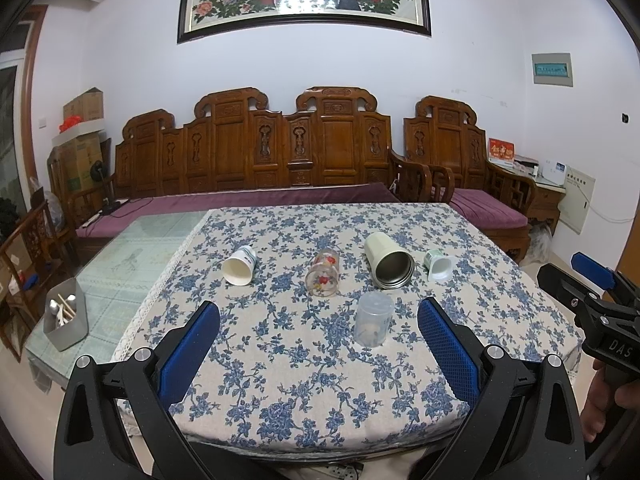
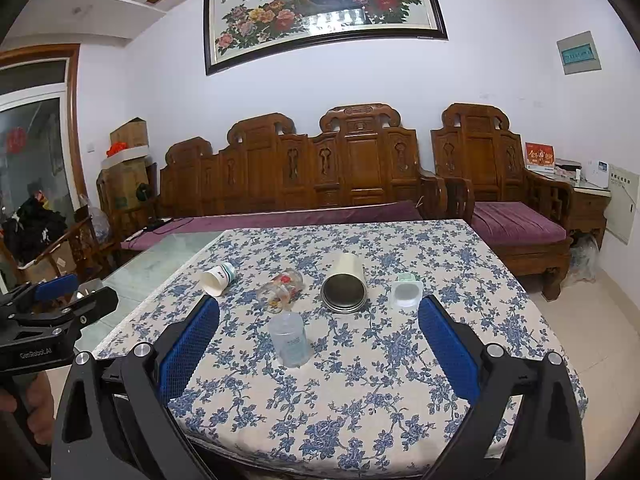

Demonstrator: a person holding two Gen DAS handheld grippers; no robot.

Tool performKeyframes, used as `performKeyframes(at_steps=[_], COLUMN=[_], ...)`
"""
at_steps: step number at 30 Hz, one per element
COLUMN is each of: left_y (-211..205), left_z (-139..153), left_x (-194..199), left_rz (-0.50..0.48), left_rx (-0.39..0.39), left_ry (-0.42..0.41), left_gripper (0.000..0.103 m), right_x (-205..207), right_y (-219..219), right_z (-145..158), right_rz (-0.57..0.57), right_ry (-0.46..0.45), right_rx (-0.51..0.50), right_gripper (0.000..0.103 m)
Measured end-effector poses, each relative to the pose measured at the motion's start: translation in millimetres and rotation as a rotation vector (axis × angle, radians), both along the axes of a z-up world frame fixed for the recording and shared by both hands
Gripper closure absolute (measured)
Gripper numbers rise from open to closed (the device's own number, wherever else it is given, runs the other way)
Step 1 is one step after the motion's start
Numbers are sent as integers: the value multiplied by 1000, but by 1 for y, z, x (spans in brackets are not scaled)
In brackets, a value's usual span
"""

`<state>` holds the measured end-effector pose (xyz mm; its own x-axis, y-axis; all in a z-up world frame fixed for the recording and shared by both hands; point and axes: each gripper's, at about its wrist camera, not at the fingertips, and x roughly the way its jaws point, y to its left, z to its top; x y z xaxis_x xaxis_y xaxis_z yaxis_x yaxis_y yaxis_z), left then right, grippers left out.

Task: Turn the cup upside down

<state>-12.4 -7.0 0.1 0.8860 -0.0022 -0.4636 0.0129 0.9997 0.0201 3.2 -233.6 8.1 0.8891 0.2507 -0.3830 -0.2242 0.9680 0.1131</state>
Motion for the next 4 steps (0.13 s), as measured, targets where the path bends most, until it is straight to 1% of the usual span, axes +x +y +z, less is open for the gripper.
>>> performKeyframes(at_steps=[4], left_y=[0], left_z=[0], left_x=[0], left_rz=[0], left_rx=[0], left_ry=[-1], left_gripper=[8], right_x=[0], right_y=[-1], right_z=[0], right_rz=[0], right_ry=[-1], right_rx=[-1], right_gripper=[3])
